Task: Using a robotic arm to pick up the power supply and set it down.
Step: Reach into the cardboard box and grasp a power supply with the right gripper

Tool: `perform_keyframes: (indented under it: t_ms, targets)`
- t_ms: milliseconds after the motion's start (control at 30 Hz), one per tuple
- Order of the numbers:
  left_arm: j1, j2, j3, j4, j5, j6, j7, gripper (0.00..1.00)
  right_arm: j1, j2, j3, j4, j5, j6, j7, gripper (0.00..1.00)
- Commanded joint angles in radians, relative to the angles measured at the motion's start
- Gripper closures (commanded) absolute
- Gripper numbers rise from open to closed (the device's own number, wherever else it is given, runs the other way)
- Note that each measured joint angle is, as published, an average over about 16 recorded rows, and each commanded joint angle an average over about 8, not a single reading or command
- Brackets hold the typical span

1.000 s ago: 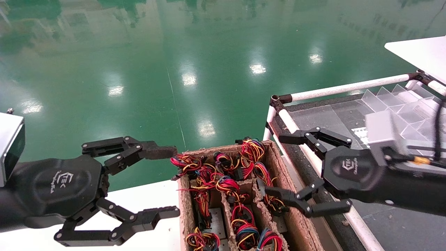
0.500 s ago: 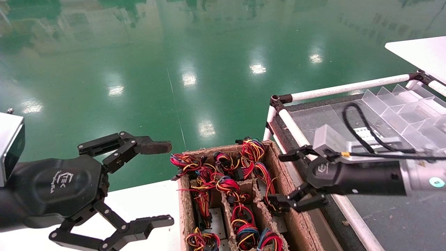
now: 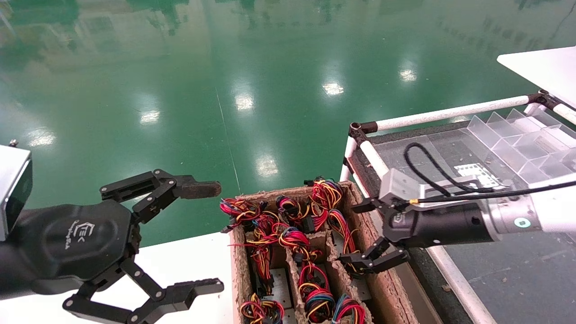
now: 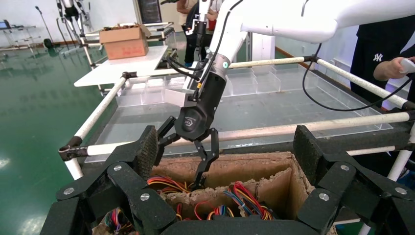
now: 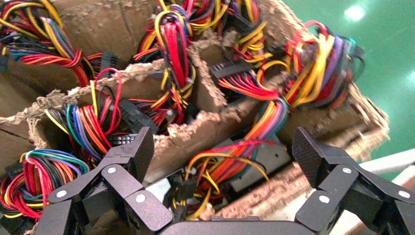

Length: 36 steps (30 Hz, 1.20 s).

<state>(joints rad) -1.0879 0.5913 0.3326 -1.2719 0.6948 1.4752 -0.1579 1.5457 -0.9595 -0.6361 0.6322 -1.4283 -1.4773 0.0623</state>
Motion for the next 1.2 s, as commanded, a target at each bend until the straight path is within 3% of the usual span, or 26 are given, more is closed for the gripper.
perform_keyframes:
  t_ms: [33,133,200,1200]
  targets:
    - [0.000,0.000,0.000,0.000,0.000,0.000,0.000,0.00,0.013,-0.017,-0.008,-0.023,-0.012,-0.003,-0.019,0.53]
    - [0.000,0.000,0.000,0.000,0.000,0.000,0.000,0.00,0.024,-0.033,-0.013,-0.052,-0.020,-0.001,-0.039,0.91]
    - [0.000,0.000,0.000,0.000,0.000,0.000,0.000,0.00,0.030,-0.042,-0.015,-0.072,-0.024,0.001,-0.051,1.00]
    - [0.000,0.000,0.001,0.000,-0.001,0.000,0.000,0.00,0.116,-0.156,-0.044,-0.355,-0.074,0.039,-0.201,1.00]
